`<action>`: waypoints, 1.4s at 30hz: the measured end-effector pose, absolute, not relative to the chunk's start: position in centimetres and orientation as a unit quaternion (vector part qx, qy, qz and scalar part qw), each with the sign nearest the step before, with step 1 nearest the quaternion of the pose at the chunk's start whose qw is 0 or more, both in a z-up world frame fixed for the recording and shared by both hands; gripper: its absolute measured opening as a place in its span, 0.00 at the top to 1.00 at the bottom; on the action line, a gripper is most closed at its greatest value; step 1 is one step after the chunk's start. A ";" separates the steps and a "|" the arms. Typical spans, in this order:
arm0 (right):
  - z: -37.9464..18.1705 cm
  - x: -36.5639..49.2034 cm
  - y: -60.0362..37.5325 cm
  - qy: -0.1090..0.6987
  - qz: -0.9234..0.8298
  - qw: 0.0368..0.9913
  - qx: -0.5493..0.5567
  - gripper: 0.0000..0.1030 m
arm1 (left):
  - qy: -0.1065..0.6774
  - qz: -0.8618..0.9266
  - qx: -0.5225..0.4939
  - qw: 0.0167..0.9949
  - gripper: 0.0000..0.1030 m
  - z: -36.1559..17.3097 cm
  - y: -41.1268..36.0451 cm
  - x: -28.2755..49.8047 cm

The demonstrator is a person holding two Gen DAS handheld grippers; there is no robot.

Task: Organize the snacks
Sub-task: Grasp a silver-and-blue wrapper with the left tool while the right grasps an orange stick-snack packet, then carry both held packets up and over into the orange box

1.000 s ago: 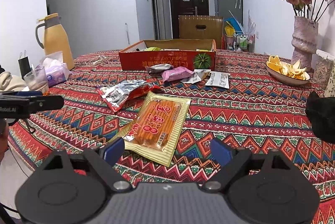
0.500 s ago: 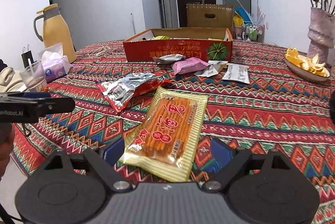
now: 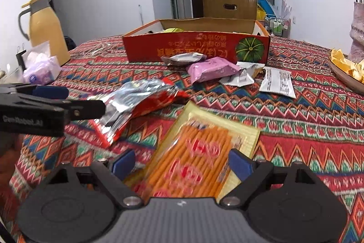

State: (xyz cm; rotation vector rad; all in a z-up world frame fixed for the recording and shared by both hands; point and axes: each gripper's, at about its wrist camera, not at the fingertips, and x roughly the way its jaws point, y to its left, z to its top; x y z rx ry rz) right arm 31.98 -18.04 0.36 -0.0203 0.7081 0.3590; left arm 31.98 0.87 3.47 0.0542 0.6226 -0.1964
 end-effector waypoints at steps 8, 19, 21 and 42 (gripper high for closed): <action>-0.3 33.4 -18.3 0.344 0.160 0.924 -0.049 0.15 | 0.331 -0.128 0.046 0.934 0.01 1.9 -1.1 37.1; -0.5 32.9 -22.5 0.352 0.121 0.927 -0.036 0.11 | 0.351 -0.120 0.048 0.928 0.27 0.3 -1.8 39.1; -0.5 32.6 -22.6 0.352 0.124 0.927 -0.036 0.15 | 0.352 -0.120 0.037 0.927 0.35 0.4 -1.6 38.8; 2.4 24.0 -23.4 0.319 0.158 0.934 -0.016 0.81 | 0.315 -0.084 -0.053 0.944 0.43 4.9 1.0 23.4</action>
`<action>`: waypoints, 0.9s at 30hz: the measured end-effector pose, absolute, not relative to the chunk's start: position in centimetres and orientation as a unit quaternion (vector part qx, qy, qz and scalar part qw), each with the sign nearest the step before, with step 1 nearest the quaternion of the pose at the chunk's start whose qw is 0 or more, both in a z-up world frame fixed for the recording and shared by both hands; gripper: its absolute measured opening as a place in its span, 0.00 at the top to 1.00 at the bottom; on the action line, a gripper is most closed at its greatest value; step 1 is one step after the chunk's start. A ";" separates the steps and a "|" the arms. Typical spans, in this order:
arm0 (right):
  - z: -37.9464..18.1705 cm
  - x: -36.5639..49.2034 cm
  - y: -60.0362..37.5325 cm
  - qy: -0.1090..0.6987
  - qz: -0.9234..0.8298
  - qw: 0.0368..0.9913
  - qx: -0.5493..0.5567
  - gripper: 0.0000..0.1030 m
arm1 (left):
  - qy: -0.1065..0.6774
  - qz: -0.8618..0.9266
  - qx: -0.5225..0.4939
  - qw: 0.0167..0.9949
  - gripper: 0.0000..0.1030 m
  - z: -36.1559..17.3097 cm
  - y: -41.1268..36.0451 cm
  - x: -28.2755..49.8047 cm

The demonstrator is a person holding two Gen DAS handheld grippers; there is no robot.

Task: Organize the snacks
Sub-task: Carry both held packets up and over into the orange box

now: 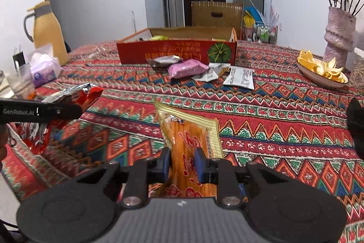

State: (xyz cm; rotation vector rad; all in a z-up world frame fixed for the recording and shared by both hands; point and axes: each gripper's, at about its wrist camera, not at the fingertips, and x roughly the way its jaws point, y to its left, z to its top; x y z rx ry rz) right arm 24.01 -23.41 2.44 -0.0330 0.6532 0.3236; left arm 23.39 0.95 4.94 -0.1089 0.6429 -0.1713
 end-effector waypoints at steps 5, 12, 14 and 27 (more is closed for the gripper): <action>3.7 22.2 -23.4 0.298 0.162 0.941 -0.017 0.81 | 0.298 -0.078 -0.061 0.949 0.43 5.9 1.3 21.5; 5.4 21.4 -23.7 0.272 0.162 0.948 -0.017 0.81 | 0.285 -0.077 -0.062 0.953 0.43 6.8 1.5 20.8; 5.7 21.8 -23.6 0.269 0.162 0.949 -0.021 0.81 | 0.283 -0.075 -0.063 0.954 0.43 7.0 1.6 21.2; 8.9 28.5 -22.4 0.236 0.173 0.955 -0.053 0.81 | 0.262 -0.061 -0.050 0.962 0.43 9.7 2.1 27.0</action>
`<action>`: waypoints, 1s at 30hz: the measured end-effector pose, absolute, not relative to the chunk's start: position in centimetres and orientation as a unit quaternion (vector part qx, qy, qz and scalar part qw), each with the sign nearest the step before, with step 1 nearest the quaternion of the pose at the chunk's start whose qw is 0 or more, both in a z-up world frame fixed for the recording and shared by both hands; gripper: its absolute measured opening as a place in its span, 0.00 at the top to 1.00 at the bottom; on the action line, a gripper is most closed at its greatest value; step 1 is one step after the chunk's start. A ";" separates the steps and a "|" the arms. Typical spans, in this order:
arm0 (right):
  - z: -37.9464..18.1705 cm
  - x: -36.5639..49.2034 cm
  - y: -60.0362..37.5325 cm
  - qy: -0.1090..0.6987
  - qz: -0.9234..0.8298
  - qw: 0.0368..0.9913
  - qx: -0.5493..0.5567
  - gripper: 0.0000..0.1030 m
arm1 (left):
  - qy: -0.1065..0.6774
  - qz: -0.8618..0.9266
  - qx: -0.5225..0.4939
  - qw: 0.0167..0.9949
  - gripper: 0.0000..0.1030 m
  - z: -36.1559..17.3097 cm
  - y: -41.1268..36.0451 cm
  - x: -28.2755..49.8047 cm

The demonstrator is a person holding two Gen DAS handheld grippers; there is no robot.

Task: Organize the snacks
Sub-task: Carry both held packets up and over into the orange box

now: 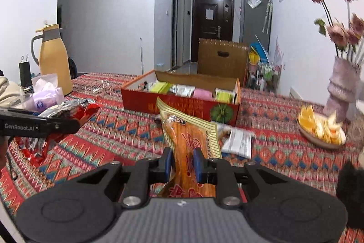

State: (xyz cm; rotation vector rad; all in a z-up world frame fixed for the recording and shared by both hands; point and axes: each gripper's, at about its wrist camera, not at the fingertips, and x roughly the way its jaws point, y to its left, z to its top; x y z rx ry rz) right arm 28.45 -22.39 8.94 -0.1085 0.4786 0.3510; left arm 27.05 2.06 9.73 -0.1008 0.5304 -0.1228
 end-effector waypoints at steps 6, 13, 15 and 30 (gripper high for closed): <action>11.0 33.3 -21.5 0.217 0.184 0.957 -0.065 0.81 | 0.247 -0.060 -0.039 0.966 0.43 11.8 2.2 31.9; 13.5 40.6 -20.6 0.195 0.186 0.960 -0.075 0.81 | 0.232 -0.052 -0.025 0.971 0.43 13.7 1.9 39.1; 13.9 42.7 -20.3 0.192 0.187 0.960 -0.076 0.81 | 0.231 -0.053 -0.027 0.971 0.43 13.9 1.8 41.2; 11.9 59.2 -16.9 0.223 0.190 0.953 -0.080 0.81 | 0.248 -0.059 -0.022 0.967 0.43 12.3 0.1 57.6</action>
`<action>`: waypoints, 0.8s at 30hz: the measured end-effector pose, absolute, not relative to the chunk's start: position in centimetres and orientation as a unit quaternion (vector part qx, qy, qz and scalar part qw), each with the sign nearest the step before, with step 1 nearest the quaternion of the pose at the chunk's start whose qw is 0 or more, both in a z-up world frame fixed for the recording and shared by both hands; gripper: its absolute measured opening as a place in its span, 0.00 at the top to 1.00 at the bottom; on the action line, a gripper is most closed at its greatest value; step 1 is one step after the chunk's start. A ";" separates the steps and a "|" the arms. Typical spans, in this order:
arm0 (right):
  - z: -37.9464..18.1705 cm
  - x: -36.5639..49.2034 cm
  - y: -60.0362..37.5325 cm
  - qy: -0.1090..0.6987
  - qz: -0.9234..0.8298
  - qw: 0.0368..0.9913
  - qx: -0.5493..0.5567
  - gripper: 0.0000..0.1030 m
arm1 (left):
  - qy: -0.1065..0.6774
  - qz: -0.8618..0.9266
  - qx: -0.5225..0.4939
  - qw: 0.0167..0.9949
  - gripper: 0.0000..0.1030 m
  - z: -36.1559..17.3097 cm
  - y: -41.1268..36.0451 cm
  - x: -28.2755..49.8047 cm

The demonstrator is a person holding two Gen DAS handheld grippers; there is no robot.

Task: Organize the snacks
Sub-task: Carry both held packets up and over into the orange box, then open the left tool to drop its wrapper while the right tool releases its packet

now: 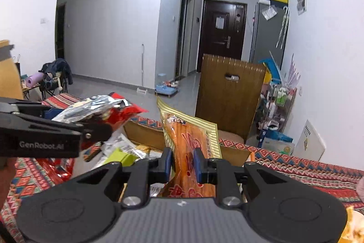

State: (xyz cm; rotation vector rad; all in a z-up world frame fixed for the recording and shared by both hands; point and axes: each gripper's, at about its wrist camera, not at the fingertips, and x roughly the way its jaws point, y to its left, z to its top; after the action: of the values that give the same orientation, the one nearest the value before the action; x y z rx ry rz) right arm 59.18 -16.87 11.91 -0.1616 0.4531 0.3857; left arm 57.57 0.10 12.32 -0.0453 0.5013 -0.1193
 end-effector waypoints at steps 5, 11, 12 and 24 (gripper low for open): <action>8.8 65.1 -16.1 0.277 0.182 0.942 -0.053 0.81 | 0.290 -0.044 -0.035 0.955 0.43 9.0 -0.6 62.7; 3.7 68.9 -16.1 0.337 0.176 0.925 -0.023 0.81 | 0.332 -0.038 -0.054 0.941 0.43 4.7 -0.7 66.2; 3.2 69.2 -16.1 0.344 0.178 0.922 -0.016 0.81 | 0.337 -0.039 -0.058 0.939 0.43 4.2 -0.6 66.6; 2.9 69.0 -14.2 0.367 0.182 0.911 -0.058 0.63 | 0.354 -0.057 -0.067 0.931 0.15 3.9 -0.5 66.5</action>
State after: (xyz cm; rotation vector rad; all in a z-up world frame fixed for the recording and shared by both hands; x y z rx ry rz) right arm 68.99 -14.18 2.94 -0.1195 0.7560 0.3754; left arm 66.53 -0.46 3.91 -0.1373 0.7250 -0.1173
